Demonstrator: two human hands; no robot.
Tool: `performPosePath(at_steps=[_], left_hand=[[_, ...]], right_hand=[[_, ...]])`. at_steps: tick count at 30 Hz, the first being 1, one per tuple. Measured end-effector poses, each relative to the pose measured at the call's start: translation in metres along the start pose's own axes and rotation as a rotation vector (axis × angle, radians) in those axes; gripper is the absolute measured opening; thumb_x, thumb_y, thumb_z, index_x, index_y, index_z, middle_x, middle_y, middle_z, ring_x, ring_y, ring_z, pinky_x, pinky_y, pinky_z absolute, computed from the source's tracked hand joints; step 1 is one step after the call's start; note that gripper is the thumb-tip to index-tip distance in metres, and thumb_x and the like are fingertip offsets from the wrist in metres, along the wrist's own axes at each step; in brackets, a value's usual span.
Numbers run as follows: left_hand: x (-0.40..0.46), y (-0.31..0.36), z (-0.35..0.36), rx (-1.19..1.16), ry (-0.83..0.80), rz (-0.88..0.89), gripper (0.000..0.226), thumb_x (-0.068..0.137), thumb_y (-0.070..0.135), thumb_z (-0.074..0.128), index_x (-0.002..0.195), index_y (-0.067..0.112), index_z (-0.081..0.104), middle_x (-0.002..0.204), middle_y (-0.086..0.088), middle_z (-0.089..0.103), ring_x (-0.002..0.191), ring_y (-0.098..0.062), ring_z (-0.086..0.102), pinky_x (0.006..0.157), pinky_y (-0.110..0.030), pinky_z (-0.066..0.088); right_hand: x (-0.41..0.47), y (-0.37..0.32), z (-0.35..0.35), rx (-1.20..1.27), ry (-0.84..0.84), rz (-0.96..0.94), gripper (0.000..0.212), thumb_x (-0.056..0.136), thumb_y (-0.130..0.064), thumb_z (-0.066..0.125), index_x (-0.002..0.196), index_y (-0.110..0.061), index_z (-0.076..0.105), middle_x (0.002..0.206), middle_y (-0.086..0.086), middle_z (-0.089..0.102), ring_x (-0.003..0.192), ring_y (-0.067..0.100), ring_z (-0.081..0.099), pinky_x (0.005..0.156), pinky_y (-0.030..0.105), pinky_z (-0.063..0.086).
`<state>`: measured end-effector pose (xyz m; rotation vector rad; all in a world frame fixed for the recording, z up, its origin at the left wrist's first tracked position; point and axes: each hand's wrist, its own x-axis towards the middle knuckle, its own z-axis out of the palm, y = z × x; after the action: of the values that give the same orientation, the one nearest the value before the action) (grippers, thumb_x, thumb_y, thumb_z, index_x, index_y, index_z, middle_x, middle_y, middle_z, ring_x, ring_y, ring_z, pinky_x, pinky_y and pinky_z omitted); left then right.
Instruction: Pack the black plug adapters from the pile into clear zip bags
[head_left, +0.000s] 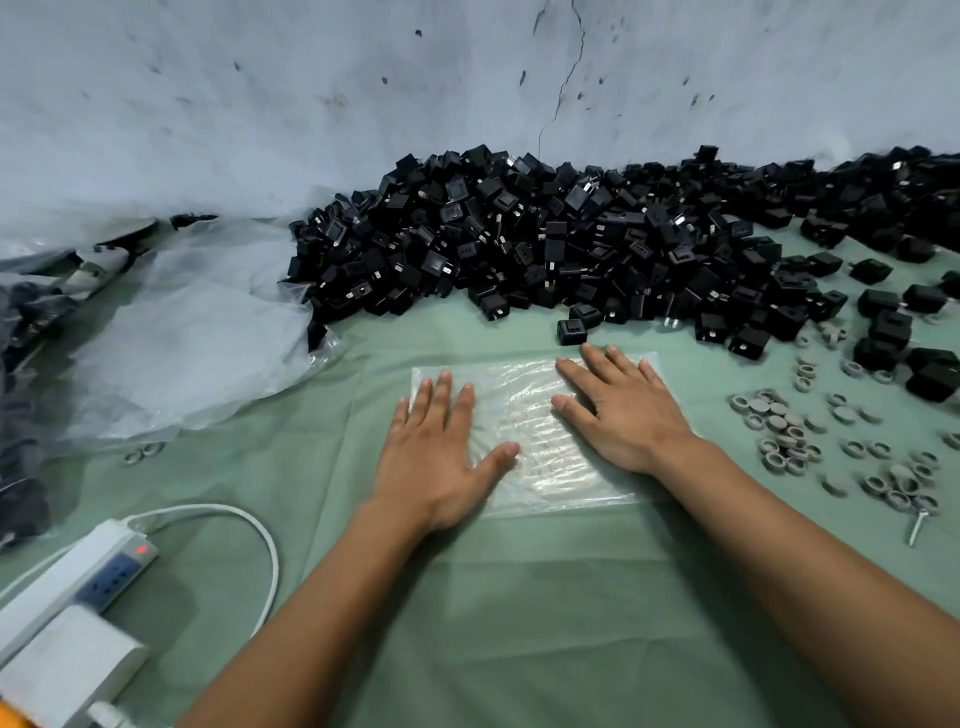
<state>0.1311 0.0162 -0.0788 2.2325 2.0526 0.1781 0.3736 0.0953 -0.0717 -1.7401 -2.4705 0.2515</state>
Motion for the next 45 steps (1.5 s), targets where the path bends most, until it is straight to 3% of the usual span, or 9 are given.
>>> performPosePath(at_steps=[4,7,11,14,18,22,32,37,45], left_hand=[[-0.005,-0.016,-0.006,0.021,-0.045,-0.031,0.105,0.078,0.092,-0.003,0.164,0.031,-0.007,0.170,0.003,-0.018,0.157,-0.016,-0.018,0.129,-0.043,-0.005],[-0.010,-0.030,-0.016,0.039,-0.103,-0.026,0.108,0.073,0.095,-0.002,0.163,0.035,-0.008,0.170,0.007,-0.018,0.156,-0.014,-0.018,0.128,-0.046,-0.006],[-0.009,-0.031,-0.046,0.137,-0.151,-0.071,0.104,0.076,0.093,0.014,0.162,0.035,0.019,0.172,0.000,0.006,0.159,-0.022,0.001,0.127,-0.052,0.001],[0.005,0.011,-0.056,0.077,0.069,-0.093,0.067,0.093,0.073,0.040,0.135,0.022,0.057,0.144,-0.009,0.053,0.137,-0.029,0.043,0.113,-0.048,0.038],[0.028,0.110,-0.048,-0.242,0.172,-0.020,0.032,0.095,0.049,0.059,0.094,0.017,0.064,0.093,-0.002,0.062,0.087,-0.024,0.061,0.069,-0.036,0.049],[0.055,0.183,-0.035,-0.278,-0.008,-0.052,0.035,0.089,0.048,0.055,0.104,0.019,0.068,0.099,-0.005,0.069,0.095,-0.032,0.068,0.067,-0.034,0.049],[0.075,0.181,-0.029,-0.372,-0.057,-0.132,0.031,0.091,0.029,0.063,0.070,0.016,0.043,0.097,-0.012,0.067,0.095,-0.036,0.069,0.071,-0.030,0.051],[0.074,0.158,-0.034,-0.784,-0.172,-0.299,0.010,0.092,0.010,0.060,0.083,0.005,0.062,0.086,-0.016,0.071,0.054,-0.029,0.072,0.048,-0.034,0.060],[0.064,0.137,-0.057,-0.933,-0.012,-0.253,0.012,0.077,-0.004,0.046,0.078,-0.001,0.058,0.057,-0.015,0.064,0.047,-0.030,0.068,0.065,-0.054,0.064]], right_hand=[[0.004,-0.007,-0.008,0.042,0.028,-0.003,0.057,0.102,-0.068,0.030,0.151,-0.041,0.044,0.167,0.005,0.030,0.155,0.028,0.023,0.126,0.048,0.021],[0.021,-0.017,-0.022,0.081,0.321,0.065,0.034,0.101,-0.050,0.053,0.111,-0.021,0.067,0.114,0.004,0.062,0.115,0.025,0.056,0.096,0.042,0.052],[0.052,-0.022,-0.036,0.052,0.214,0.093,0.041,0.102,-0.036,0.058,0.141,-0.027,0.053,0.133,0.009,0.044,0.122,0.030,0.047,0.094,0.046,0.052],[0.070,-0.015,-0.039,0.028,0.099,0.053,0.024,0.101,-0.032,0.062,0.123,-0.023,0.065,0.127,0.007,0.039,0.116,0.033,0.049,0.097,0.047,0.050],[0.068,0.001,-0.042,0.274,0.274,0.122,0.015,0.089,-0.011,0.071,0.096,-0.022,0.066,0.109,0.002,0.049,0.097,0.027,0.056,0.080,0.032,0.042],[0.043,0.030,-0.055,0.657,0.482,0.321,0.013,0.091,-0.015,0.068,0.104,-0.019,0.067,0.093,0.000,0.067,0.080,0.023,0.067,0.073,0.027,0.047],[-0.031,0.062,-0.057,1.614,0.056,0.349,0.023,0.089,0.014,0.065,0.108,0.002,0.069,0.088,0.012,0.077,0.076,0.020,0.077,0.067,0.025,0.062],[-0.039,0.055,-0.056,1.725,-0.047,0.288,0.015,0.100,-0.005,0.059,0.103,0.007,0.067,0.091,0.024,0.076,0.089,0.033,0.078,0.071,0.034,0.064],[-0.046,0.048,-0.061,1.287,-0.329,0.189,0.016,0.098,0.001,0.063,0.113,0.003,0.068,0.111,0.021,0.075,0.095,0.023,0.076,0.078,0.025,0.062]])
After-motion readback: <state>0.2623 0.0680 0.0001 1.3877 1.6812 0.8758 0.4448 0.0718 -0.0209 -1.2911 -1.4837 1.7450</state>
